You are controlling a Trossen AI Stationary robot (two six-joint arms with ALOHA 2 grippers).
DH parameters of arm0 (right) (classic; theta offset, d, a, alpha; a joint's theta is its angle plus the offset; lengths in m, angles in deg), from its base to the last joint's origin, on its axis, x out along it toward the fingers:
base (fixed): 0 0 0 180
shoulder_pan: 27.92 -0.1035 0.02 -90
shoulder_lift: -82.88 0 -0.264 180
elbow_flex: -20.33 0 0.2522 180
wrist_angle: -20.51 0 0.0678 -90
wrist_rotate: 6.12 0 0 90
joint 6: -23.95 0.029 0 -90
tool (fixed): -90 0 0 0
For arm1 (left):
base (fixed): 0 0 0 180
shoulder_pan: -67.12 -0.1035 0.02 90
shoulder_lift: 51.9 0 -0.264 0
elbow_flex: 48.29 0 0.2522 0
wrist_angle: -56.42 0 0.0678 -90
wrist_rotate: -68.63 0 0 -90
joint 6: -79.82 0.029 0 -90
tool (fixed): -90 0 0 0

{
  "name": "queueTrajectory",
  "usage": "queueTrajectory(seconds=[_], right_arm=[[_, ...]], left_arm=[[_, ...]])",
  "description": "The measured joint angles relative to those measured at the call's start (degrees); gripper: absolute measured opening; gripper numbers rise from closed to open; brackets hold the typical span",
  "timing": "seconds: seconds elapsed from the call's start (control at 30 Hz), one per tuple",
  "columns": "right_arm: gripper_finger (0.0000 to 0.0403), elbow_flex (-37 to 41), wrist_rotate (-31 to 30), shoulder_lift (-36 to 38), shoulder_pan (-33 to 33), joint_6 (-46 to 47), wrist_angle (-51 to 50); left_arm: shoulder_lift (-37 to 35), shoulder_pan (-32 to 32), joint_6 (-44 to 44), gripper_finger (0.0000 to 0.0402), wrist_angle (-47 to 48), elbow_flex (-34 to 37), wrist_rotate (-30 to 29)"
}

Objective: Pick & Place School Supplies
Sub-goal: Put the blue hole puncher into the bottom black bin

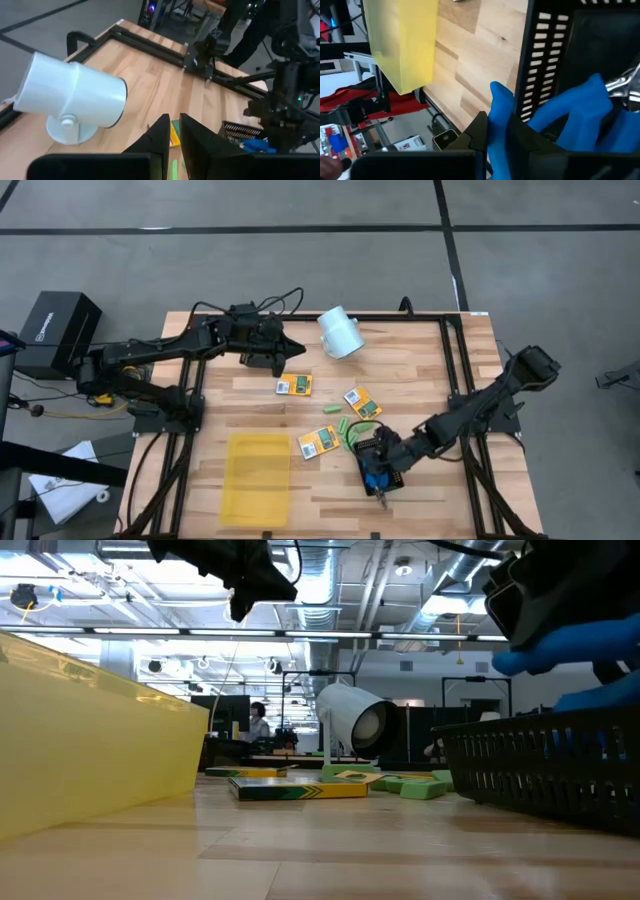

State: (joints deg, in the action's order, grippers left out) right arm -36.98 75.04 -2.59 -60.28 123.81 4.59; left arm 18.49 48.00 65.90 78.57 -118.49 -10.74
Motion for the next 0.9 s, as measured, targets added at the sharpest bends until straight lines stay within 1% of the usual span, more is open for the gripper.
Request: queueTrajectory(seconds=[0.13, 0.4, 0.63, 0.9], right_arm=[[0.0029, 0.00, 0.35, 2.10, 1.22, -1.91, -1.83], [0.0029, 0.00, 1.92, 6.40, 4.75, -6.36, -9.65], [0.0029, 0.00, 4.58, 5.44, 7.84, -9.91, -9.11], [0.0029, 0.00, 5.52, 5.51, 7.95, -10.48, -9.34]], left_arm=[[-0.05, 0.01, -0.02, 0.0035, -0.32, -0.02, 0.15], [-0.04, 0.00, -0.02, 0.0035, -0.33, -0.02, 0.18], [-0.04, 0.01, -0.03, 0.0035, -0.33, -0.02, 0.18], [-0.04, 0.01, 0.00, 0.0035, -0.22, -0.02, 0.20]])
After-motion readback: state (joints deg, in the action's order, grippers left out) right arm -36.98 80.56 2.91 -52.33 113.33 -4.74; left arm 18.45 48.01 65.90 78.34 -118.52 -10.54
